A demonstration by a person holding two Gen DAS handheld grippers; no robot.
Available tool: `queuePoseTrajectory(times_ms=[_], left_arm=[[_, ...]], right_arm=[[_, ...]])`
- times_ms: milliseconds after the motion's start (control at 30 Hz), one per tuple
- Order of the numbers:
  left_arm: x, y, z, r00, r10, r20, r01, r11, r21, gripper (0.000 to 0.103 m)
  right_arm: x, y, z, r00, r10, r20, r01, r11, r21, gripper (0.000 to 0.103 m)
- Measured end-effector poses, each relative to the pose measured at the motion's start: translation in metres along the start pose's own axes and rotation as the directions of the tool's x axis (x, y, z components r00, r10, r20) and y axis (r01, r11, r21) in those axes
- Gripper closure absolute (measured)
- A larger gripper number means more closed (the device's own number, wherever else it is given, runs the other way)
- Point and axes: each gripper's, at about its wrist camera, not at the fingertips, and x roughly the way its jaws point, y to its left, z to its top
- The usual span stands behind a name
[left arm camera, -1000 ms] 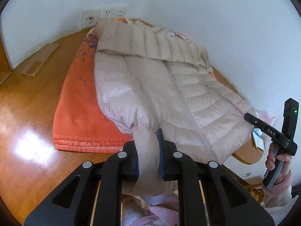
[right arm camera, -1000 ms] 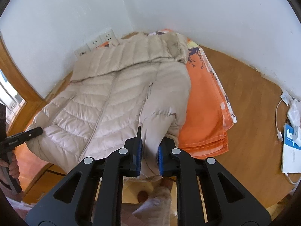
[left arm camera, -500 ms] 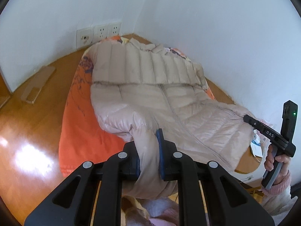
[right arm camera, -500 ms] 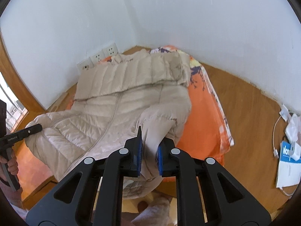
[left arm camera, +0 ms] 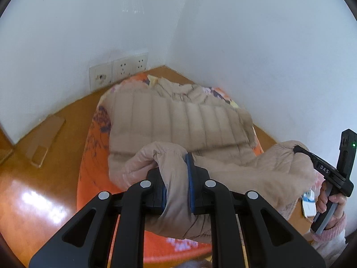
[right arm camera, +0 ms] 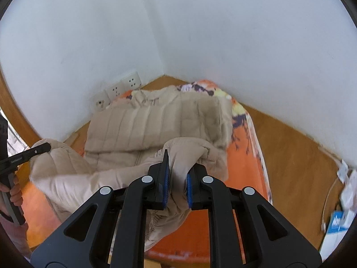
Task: Fold large clothes
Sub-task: 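Lift the hem with both grippers and fold it toward the collar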
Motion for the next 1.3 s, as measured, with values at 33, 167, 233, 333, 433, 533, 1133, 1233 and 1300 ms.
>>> queuePoseTrajectory(times_ms=[33, 167, 233, 333, 433, 533, 1133, 1233, 1300], left_arm=[[0.005, -0.001, 0.006, 1.000, 0.007, 0.001, -0.007, 1.000, -0.002, 0.088], [0.025, -0.003, 0.023, 0.999, 0.044, 0.001, -0.044, 0.999, -0.004, 0.088], [0.035, -0.003, 0.030, 0.998, 0.062, -0.002, -0.063, 0.998, -0.012, 0.088], [0.054, -0.003, 0.040, 0.996, 0.085, -0.009, -0.085, 0.996, -0.033, 0.088], [0.073, -0.003, 0.046, 0.994, 0.109, -0.016, -0.110, 0.993, -0.041, 0.087], [0.093, 0.001, 0.050, 0.990, 0.138, -0.035, -0.141, 0.988, -0.069, 0.086], [0.180, 0.034, 0.061, 0.970, 0.196, -0.141, -0.210, 0.973, -0.095, 0.078], [0.177, 0.033, 0.062, 0.975, 0.173, -0.141, -0.184, 0.981, -0.067, 0.076], [0.171, 0.029, 0.062, 0.977, 0.166, -0.138, -0.170, 0.985, -0.023, 0.066]], right_arm=[[0.006, -0.003, 0.006, 1.000, 0.006, -0.002, -0.006, 1.000, 0.005, 0.090], [0.028, -0.013, 0.023, 0.999, 0.028, -0.015, -0.028, 1.000, 0.013, 0.090], [0.041, -0.018, 0.032, 0.999, 0.042, -0.025, -0.042, 0.999, 0.009, 0.090], [0.060, -0.023, 0.043, 0.997, 0.057, -0.042, -0.057, 0.998, 0.000, 0.090], [0.082, -0.027, 0.051, 0.996, 0.065, -0.066, -0.066, 0.998, -0.008, 0.090], [0.105, -0.031, 0.054, 0.993, 0.070, -0.095, -0.071, 0.997, -0.015, 0.089], [0.204, -0.045, 0.053, 0.977, -0.028, -0.211, 0.033, 0.999, 0.021, 0.082], [0.212, -0.046, 0.052, 0.976, -0.038, -0.213, 0.048, 0.998, 0.040, 0.082], [0.215, -0.047, 0.051, 0.976, -0.044, -0.215, 0.056, 0.997, 0.046, 0.082]])
